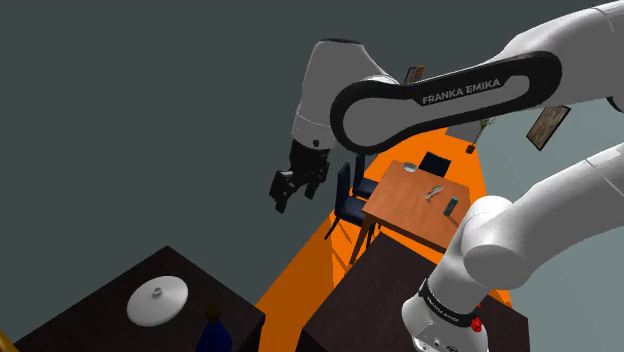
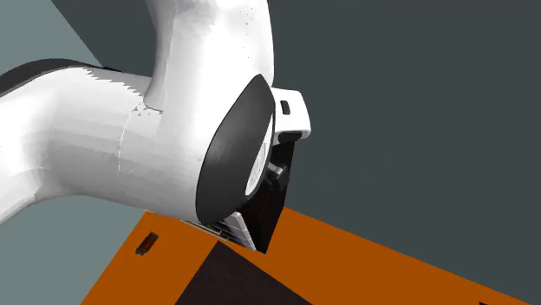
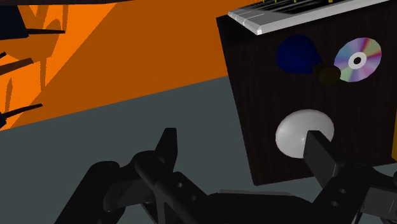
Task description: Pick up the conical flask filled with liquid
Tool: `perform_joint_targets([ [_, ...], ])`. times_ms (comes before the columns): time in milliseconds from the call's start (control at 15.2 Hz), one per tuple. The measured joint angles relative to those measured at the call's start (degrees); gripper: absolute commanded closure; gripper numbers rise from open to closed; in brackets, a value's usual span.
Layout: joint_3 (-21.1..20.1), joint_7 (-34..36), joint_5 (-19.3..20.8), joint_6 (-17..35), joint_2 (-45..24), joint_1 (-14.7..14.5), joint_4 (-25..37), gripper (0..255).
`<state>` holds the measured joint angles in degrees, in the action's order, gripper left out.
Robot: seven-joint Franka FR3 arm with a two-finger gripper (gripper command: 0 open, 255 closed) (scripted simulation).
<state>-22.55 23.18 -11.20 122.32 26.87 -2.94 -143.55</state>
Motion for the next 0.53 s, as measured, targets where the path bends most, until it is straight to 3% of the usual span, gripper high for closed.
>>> perform_joint_targets([
  [330, -5.7, 6.4, 2.1, 7.6, -9.4, 0.4, 0.9, 0],
  [528, -8.9, 11.4, 5.4, 11.7, -16.3, 1.1, 2.7, 0],
])
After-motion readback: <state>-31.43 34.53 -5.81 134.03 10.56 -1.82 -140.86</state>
